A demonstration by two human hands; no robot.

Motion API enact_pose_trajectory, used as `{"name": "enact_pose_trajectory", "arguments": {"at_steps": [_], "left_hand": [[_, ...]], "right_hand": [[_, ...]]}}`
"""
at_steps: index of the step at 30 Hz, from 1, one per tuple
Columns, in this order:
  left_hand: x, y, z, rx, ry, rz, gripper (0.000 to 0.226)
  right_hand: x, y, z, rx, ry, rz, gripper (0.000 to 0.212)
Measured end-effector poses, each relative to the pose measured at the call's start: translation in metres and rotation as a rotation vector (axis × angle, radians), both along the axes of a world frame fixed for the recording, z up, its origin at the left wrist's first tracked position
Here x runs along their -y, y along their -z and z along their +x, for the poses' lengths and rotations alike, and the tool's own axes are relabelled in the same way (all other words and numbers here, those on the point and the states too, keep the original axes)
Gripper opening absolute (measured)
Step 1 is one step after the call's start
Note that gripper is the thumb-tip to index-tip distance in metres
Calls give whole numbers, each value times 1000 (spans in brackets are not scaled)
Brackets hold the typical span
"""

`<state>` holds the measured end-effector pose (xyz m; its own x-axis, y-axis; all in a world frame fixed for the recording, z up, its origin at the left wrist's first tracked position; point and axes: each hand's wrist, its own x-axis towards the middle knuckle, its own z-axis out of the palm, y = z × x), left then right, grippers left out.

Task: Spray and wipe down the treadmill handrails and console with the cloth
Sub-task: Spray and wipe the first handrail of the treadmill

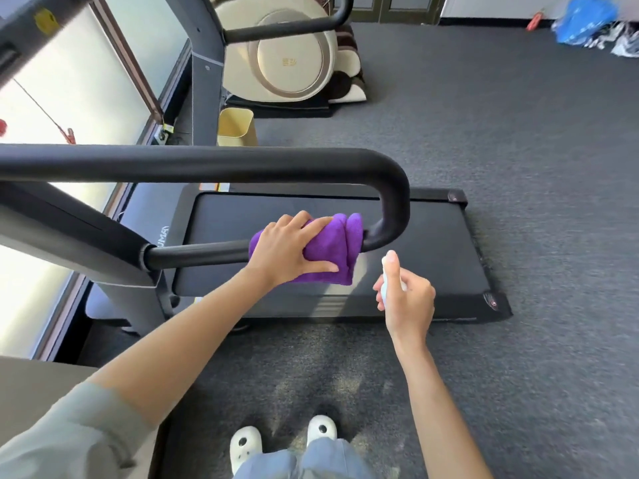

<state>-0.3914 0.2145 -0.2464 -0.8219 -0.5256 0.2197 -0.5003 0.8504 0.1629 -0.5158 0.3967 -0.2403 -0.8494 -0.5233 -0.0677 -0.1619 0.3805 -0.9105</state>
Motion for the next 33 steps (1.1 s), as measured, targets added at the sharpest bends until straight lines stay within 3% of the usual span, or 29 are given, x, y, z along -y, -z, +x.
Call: {"name": "enact_pose_trajectory", "arguments": {"at_steps": [6, 17, 22, 27, 33], "left_hand": [[26, 7, 54, -20, -124, -11, 90], [-29, -10, -67, -26, -33, -24, 88], [-9, -5, -30, -37, -21, 12, 85], [20, 4, 35, -107, -212, 43, 74], [-4, 9, 10, -122, -262, -46, 72]], "right_hand": [[8, -1, 3, -15, -18, -1, 72], [-4, 0, -3, 19, 66, -12, 74], [-7, -3, -2, 14, 83, 1, 73], [1, -5, 11, 52, 69, -17, 73], [8, -8, 18, 172, 117, -83, 72]]}}
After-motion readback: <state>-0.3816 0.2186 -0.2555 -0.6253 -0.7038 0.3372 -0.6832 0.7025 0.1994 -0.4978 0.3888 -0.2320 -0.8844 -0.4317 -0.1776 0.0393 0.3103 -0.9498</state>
